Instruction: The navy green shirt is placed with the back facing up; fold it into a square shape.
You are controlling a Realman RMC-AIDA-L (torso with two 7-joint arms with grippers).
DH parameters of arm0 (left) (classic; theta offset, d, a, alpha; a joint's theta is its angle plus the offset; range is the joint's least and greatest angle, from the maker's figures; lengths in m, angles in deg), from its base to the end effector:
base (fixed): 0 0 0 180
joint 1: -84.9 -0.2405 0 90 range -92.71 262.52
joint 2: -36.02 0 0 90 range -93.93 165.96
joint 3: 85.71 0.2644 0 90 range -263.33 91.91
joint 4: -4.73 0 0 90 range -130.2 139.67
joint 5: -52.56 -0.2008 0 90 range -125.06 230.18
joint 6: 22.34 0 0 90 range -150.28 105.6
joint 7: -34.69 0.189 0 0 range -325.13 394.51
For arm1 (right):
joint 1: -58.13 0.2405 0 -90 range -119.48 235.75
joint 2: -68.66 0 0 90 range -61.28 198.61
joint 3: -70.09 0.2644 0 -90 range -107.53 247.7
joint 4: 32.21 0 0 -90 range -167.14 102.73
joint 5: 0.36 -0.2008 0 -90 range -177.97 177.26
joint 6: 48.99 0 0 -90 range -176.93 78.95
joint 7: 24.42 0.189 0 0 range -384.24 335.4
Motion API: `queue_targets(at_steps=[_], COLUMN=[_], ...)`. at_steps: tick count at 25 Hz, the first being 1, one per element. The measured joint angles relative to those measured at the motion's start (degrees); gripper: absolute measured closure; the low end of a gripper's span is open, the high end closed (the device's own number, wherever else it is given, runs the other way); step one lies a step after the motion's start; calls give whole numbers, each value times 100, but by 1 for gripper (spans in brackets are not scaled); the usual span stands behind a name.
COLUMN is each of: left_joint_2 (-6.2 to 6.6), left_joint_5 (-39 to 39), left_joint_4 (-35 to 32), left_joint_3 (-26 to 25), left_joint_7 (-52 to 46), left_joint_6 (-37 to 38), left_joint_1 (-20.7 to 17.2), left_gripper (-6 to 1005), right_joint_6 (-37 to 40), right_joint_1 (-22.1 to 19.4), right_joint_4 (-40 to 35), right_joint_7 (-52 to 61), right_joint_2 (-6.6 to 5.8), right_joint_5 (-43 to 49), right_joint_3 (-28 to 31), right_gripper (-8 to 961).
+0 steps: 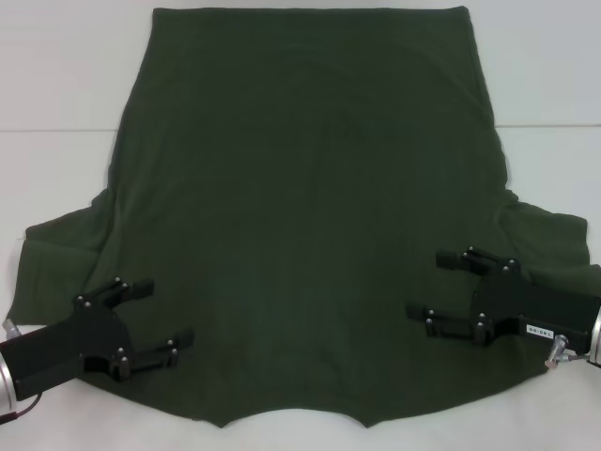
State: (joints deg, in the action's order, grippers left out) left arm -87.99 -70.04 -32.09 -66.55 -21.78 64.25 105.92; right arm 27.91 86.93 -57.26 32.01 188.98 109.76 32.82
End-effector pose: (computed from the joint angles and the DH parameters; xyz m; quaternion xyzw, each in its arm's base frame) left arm -0.3191 0.2995 -0.0439 -0.9120 -0.2016 -0.2215 0.2801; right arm 0.2774 0.3411 -0.0768 -0.9328 0.1668 0.2256 0.2261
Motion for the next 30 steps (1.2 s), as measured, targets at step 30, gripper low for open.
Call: queue_targets(at_steps=[30], left_joint_2=[909], left_joint_5=[-874], left_joint_4=[-931], left_joint_3=[-909], left_joint_7=[-5871], left_joint_6=[-647], left_joint_1=[600], left_gripper=[74], right_joint_6=[401], right_joint_1=[84], right_joint_4=[73], right_joint_7=[87], right_joint_2=[0], right_joint_5=[1], right_joint_3=[-71], right_gripper=[25])
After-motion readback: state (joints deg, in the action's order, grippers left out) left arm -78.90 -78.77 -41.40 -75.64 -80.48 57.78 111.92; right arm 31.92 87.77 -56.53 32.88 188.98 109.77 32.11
